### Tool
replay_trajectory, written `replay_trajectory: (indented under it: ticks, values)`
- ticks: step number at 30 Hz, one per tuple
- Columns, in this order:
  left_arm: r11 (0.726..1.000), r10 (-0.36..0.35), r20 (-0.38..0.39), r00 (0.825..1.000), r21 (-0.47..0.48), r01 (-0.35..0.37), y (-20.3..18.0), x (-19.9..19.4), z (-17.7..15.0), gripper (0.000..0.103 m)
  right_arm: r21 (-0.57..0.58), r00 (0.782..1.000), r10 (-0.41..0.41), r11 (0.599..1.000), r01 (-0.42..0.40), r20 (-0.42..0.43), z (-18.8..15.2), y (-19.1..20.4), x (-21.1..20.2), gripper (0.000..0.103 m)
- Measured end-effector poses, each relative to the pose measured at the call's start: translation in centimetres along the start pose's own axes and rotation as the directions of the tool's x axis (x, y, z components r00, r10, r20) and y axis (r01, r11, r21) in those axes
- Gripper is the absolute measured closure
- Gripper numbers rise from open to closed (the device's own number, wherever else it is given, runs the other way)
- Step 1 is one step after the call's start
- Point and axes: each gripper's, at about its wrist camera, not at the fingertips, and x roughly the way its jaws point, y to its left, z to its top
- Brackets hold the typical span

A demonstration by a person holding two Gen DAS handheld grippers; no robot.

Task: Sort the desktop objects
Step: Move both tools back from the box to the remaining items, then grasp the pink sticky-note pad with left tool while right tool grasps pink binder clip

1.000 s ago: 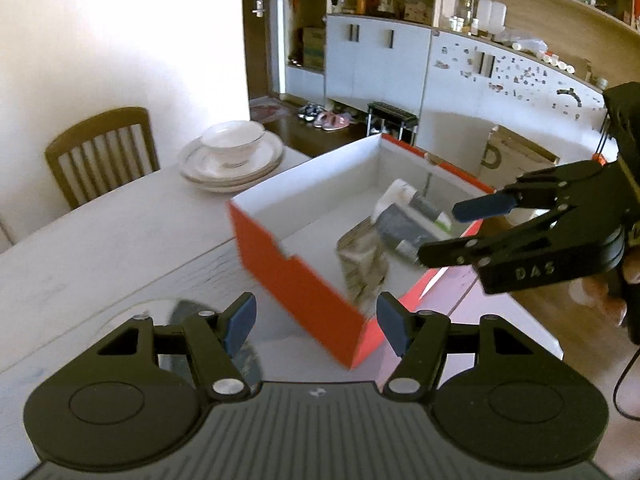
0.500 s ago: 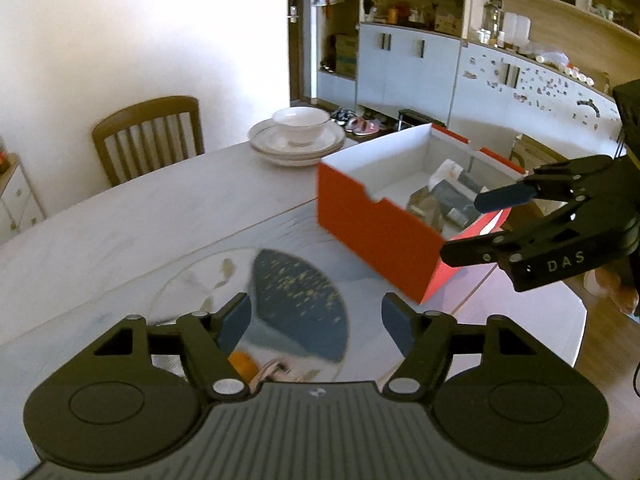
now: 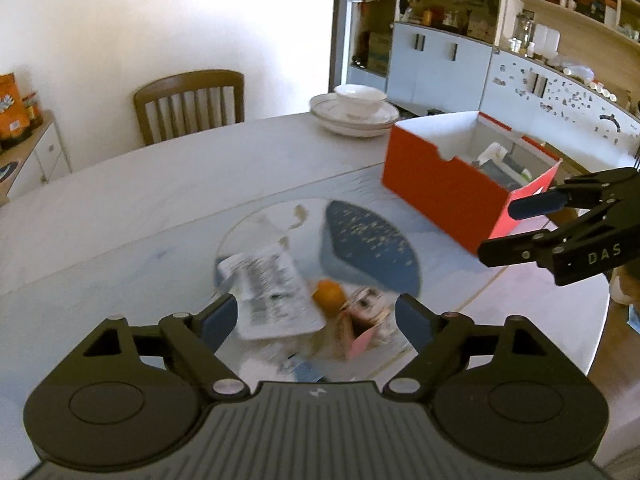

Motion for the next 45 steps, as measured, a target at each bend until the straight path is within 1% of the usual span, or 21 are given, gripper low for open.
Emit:
replay_trajectory:
  ticks: [1,3,8,12,20,24,30,38,42,45]
  values:
    - [1.0,0.006,-0.002,1.0,-0.003,-0.006,0.5,0.0,-0.4,0.008,0.001,1.0,-0.001,1.0,0.001,-0.003,-0.1,0.5,0.2,0.019]
    - [1.0,0.01,-0.012,1.0,-0.01,-0.011,1.3,0.1,-1.3,0.002,0.002,1.0,-0.004,1.0,0.004,-0.012,-0.3,1.4,0.7,0.019]
    - [1.0,0.019,-0.05,0.999,-0.017,-0.02,2.9,0.7,-3.5,0.001,0.0,0.999,-0.011,1.0,0.011,-0.031,-0.7,3.3,2.0,0.019]
    - [0.999,0.039,-0.063,0.997,0.012,-0.039,3.4,1.3,-5.1,0.001,-0.012,0.999,-0.023,1.0,0.022,-0.042,-1.1,4.7,2.8,0.019]
    - [0.999,0.038,-0.097,0.995,0.028,-0.035,4.4,2.4,-7.3,0.001,-0.004,0.997,-0.036,0.999,0.036,-0.066,-1.5,6.8,4.4,0.019]
    - [0.998,0.044,-0.102,0.994,0.051,-0.039,4.5,2.7,-8.1,0.001,-0.017,0.997,-0.037,0.999,0.036,-0.075,-1.5,7.8,5.4,0.019]
    - [0.998,0.04,-0.12,0.992,0.058,-0.033,4.8,3.2,-8.9,0.001,-0.019,0.994,-0.049,0.999,0.047,-0.098,-1.7,9.1,6.6,0.021]
    - [0.998,0.023,-0.137,0.99,0.062,-0.014,4.7,3.4,-9.7,0.001,-0.002,0.986,-0.075,0.997,0.076,-0.149,-2.5,10.2,8.7,0.03]
    - [0.999,0.016,-0.141,0.99,0.053,-0.009,4.8,3.4,-9.9,0.002,0.022,0.982,-0.084,0.996,0.089,-0.171,-2.9,10.2,9.3,0.031]
    - [0.998,0.028,-0.143,0.989,0.053,-0.02,4.7,3.4,-10.0,0.002,0.016,0.979,-0.093,0.995,0.097,-0.182,-3.1,10.4,9.6,0.031]
